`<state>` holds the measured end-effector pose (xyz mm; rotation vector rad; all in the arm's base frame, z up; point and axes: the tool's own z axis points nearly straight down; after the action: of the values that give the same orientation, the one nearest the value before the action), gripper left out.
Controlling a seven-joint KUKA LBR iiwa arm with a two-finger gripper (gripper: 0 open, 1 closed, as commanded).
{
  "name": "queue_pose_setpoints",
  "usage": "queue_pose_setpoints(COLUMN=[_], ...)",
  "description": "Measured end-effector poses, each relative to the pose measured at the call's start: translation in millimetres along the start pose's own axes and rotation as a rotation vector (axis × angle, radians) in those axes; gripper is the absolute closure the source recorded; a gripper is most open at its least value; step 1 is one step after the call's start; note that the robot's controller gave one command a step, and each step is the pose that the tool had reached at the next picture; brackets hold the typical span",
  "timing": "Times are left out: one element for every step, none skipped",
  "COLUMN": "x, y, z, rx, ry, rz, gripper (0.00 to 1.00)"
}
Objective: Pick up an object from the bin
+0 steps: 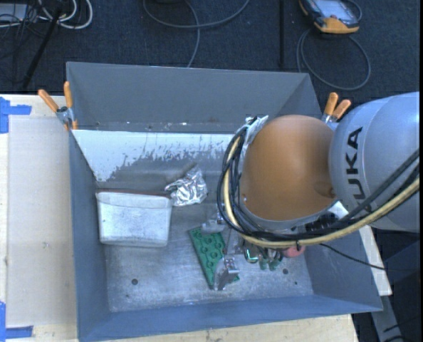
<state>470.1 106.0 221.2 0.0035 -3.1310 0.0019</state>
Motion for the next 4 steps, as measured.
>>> queue_pose_setpoints(x=[-24.3,-5.4,-24.1,-55.4], y=[-59.6,-61.3,-70.2,-73.3], z=[145.8,121.5,121.6,144.0], rx=[-0.011,-0.004,-0.002,0.002], ry=[-0.021,-0.009,-0.010,-0.004], rz=[0.289,0.486,0.137,-0.214], gripper=[0.00,0.00,0.00,0.00])
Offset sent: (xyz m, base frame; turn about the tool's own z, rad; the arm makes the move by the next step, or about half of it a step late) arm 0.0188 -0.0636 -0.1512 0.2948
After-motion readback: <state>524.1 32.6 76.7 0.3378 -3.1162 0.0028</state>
